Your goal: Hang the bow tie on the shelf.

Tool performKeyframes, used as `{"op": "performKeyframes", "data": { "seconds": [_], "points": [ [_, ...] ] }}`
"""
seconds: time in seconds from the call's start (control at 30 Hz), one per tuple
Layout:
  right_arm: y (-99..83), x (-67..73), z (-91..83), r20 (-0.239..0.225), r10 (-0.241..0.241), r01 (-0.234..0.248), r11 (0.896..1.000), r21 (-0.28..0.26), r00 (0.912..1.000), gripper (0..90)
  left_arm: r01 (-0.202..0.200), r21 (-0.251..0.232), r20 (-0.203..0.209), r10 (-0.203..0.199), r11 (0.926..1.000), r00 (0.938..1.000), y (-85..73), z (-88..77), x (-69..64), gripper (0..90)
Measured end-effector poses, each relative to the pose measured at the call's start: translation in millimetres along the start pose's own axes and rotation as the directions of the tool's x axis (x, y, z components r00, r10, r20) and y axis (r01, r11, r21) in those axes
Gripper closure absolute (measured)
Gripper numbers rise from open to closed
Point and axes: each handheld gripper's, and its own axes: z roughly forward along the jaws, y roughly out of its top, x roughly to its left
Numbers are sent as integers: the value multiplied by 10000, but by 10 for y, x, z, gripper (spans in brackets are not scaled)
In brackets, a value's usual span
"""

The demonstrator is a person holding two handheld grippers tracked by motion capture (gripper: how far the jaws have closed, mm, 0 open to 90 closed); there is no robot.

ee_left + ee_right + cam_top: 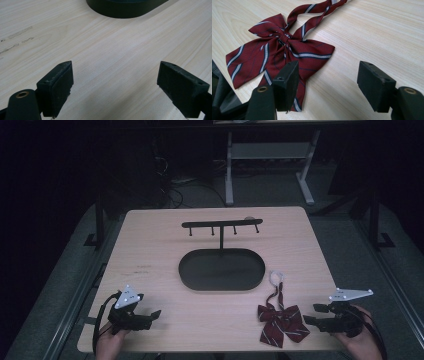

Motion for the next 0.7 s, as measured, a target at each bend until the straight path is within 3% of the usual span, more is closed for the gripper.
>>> {"op": "performKeyframes", "data": {
  "seconds": [0.33,0.7],
  "points": [
    [31,32,10,35,-102,102,9999,95,9999,335,-114,82,36,114,9999,9999,-8,-3,4,135],
    [244,110,1,14,-379,379,9991,176,9993,357,47,-65,-23,-48,10000,10000,-18,-23,8,135]
  ]
}}
